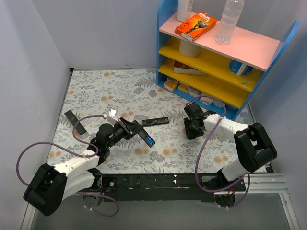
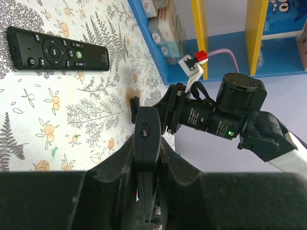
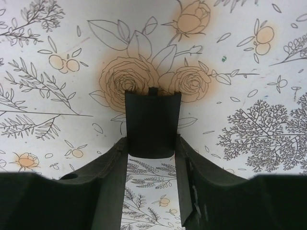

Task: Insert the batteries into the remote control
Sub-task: Pick up the battery cover at the center of the board, then load the battery cover into the remote control.

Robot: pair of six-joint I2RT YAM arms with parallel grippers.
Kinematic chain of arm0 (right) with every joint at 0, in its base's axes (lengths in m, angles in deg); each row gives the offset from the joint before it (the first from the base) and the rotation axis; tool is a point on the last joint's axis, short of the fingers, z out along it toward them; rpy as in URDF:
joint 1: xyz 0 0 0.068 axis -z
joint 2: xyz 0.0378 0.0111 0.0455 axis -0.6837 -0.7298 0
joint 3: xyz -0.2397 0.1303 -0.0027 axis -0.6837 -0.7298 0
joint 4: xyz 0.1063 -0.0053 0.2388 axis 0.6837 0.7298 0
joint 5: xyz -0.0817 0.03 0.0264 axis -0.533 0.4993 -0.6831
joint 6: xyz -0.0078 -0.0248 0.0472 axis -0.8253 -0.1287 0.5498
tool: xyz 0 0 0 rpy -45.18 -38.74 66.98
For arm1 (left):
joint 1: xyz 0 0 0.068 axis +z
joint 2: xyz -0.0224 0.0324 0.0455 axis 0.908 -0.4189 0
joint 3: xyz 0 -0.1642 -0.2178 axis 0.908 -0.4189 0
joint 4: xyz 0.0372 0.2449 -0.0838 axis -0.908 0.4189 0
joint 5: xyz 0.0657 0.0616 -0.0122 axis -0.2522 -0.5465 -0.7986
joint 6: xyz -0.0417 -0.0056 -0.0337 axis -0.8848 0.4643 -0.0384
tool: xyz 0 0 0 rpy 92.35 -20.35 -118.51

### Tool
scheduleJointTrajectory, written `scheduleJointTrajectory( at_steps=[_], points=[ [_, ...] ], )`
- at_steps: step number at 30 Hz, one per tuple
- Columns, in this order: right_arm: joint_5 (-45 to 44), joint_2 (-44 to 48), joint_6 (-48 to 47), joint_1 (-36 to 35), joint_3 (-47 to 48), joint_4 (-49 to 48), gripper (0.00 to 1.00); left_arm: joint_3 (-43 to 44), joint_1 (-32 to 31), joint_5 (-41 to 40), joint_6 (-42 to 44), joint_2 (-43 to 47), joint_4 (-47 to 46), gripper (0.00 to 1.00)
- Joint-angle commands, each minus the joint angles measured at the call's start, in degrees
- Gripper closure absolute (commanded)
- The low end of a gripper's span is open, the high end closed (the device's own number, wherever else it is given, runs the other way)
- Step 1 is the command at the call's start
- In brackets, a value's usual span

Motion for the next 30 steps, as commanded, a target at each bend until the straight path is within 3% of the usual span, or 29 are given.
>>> scheduleJointTrajectory(
  at_steps=[1,6,19,30],
  points=[
    [1.1,-2.4,0.8,-1.8,-3.8,2.6,0.58,1.4,0.4,1.2,-1.3,-2.0,-4.5,1.0],
    [0.1,0.8,-0.8,-3.9,-2.5,3.8,0.66,0.7,0.4,3.1,-3.3,-5.9,-11.6,1.0],
    [4.8,13.2,-9.8,-15.7,13.4,9.6,0.66,3.3,0.4,5.7,-4.5,-16.1,-21.4,1.0],
    [5.3,8.2,-10.7,-28.3,28.6,17.5,0.66,4.5,0.4,6.3,-7.0,-19.8,-27.7,1.0]
  ],
)
